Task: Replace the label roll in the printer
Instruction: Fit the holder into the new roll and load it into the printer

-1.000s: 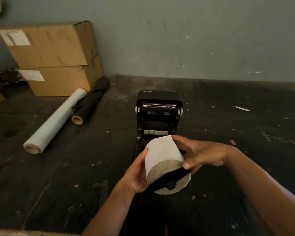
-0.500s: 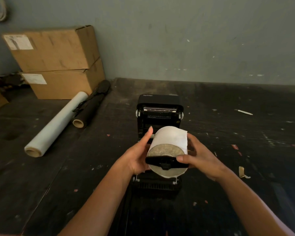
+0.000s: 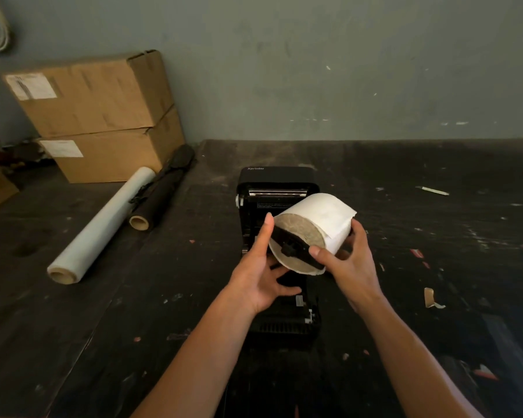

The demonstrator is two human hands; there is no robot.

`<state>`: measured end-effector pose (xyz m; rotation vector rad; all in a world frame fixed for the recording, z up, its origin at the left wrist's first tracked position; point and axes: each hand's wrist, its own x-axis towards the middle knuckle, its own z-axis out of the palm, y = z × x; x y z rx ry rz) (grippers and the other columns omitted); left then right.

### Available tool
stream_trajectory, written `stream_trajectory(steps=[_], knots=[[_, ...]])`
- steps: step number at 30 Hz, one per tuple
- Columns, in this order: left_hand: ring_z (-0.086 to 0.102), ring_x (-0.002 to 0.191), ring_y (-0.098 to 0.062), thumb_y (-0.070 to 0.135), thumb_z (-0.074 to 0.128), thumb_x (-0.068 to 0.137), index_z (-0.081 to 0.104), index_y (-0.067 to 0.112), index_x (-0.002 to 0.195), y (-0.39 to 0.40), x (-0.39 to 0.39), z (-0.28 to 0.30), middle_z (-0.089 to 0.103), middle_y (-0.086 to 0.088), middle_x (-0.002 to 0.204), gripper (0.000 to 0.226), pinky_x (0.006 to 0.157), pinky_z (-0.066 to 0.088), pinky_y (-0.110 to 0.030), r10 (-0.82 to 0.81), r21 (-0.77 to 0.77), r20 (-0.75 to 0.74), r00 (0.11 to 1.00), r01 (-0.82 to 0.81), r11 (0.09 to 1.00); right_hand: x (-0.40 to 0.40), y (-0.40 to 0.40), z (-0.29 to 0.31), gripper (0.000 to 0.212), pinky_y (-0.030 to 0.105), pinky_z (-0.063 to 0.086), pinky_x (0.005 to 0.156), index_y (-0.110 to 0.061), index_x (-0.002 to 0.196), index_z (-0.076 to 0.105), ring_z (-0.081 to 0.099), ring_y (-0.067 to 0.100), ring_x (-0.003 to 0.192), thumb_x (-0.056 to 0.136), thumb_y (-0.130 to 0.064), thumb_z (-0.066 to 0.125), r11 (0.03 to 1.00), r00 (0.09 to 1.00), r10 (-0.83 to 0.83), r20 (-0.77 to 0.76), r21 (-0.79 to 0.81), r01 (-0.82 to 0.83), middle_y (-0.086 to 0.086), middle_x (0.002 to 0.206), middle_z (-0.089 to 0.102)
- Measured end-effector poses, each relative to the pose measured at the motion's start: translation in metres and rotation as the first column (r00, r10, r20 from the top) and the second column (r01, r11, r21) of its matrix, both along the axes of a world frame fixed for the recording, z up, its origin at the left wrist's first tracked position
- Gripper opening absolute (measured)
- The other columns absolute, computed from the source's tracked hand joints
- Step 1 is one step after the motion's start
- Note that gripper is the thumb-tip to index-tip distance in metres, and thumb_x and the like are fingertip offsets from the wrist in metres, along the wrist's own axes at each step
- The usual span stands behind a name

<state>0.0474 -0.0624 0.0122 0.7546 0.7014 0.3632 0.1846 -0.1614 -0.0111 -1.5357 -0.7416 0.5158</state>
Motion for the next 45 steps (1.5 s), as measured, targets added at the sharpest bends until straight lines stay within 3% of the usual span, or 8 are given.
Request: stream_trajectory(steps=[5,12,15,18,24,29,38,45], knots=[[0.055,0.117,-0.04,0.068,0.082,0.036,0.046,0.027,0.137,-0.009,0.008,0.008,0.056,-0.015,0.131,0.115,0.091,0.044,-0.068,0.133,-0.109,0.043,0.99,-0.128,0.986,-0.015,0.004,0.004,0.099,0.042,0.049,0.092,-0.048,0.125,0.025,0.047,0.012,0.117,0.043,-0.06,0.08,0.998,0.983,-0.048,0.177,-0.026,0.053,-0.016,0.123,0.043],[0.07,0.096,-0.037,0.053,0.084,0.05,0.068,0.022,0.114,0.004,-0.01,-0.008,0.075,-0.014,0.101,0.073,0.073,0.056,-0.051,0.19,-0.168,0.013,0.982,-0.185,0.968,-0.04,-0.006,-0.003,0.116,0.036,0.043,0.099,-0.046,0.135,0.011,0.034,0.005,0.123,0.042,-0.066,0.078,0.984,0.954,0.117,0.277,-0.159,-0.075,-0.02,0.131,0.025],[0.064,0.101,-0.038,0.046,0.081,0.055,0.074,0.021,0.098,0.014,-0.026,-0.015,0.076,-0.014,0.09,0.05,0.074,0.056,-0.053,0.175,-0.151,0.002,0.985,-0.173,0.973,-0.032,-0.016,0.001,0.101,0.038,0.044,0.099,-0.041,0.137,0.018,0.045,0.007,0.122,0.055,-0.069,0.07,0.95,0.948,0.285,0.143,-0.17,-0.26,-0.012,0.141,0.035],[0.063,0.101,-0.039,0.044,0.081,0.054,0.069,0.021,0.101,0.023,-0.041,-0.02,0.069,-0.014,0.107,0.053,0.072,0.056,-0.054,0.148,-0.109,-0.044,0.988,-0.152,0.982,-0.014,-0.017,0.015,0.082,0.045,0.048,0.093,-0.034,0.139,0.028,0.062,0.014,0.104,0.069,-0.073,0.048,0.91,0.929,0.339,-0.147,-0.2,-0.364,0.0,0.138,0.046],[0.065,0.098,-0.035,0.044,0.077,0.054,0.065,0.021,0.108,0.031,-0.058,-0.03,0.065,-0.012,0.111,0.06,0.064,0.058,-0.047,0.018,0.008,-0.136,0.991,-0.017,1.0,0.012,-0.007,0.027,0.081,0.054,0.051,0.086,-0.028,0.137,0.037,0.062,0.037,0.106,0.072,-0.075,0.044,0.725,0.667,0.446,-0.597,-0.196,-0.66,0.005,0.132,0.05],[0.063,0.104,-0.033,0.043,0.08,0.055,0.068,0.024,0.106,0.043,-0.061,-0.037,0.07,-0.009,0.109,0.056,0.072,0.056,-0.049,-0.09,0.137,-0.162,0.983,0.113,0.984,0.002,-0.002,0.017,0.07,0.056,0.051,0.085,-0.029,0.131,0.043,0.061,0.042,0.105,0.072,-0.064,0.06,0.689,0.639,0.423,-0.642,-0.229,-0.688,0.017,0.13,0.052],[0.056,0.114,-0.025,0.042,0.071,0.075,0.056,0.039,0.122,0.072,-0.029,0.003,0.061,-0.001,0.124,0.049,0.088,0.053,-0.055,-0.251,0.494,-0.211,0.945,0.325,0.806,0.001,0.006,0.026,0.071,0.049,0.051,0.091,-0.014,0.125,0.047,0.063,0.025,0.107,0.065,-0.035,0.077,0.857,0.771,0.331,-0.543,-0.17,-0.487,0.01,0.118,0.064],[0.055,0.109,-0.015,0.046,0.069,0.071,0.047,0.056,0.119,0.072,-0.01,0.012,0.056,0.009,0.121,0.054,0.078,0.053,-0.037,-0.251,0.647,-0.254,0.934,0.357,0.674,0.026,0.006,0.023,0.07,0.048,0.051,0.092,-0.016,0.131,0.045,0.06,0.027,0.113,0.069,-0.028,0.076,0.806,0.708,0.43,-0.56,-0.115,-0.58,0.011,0.126,0.058]])
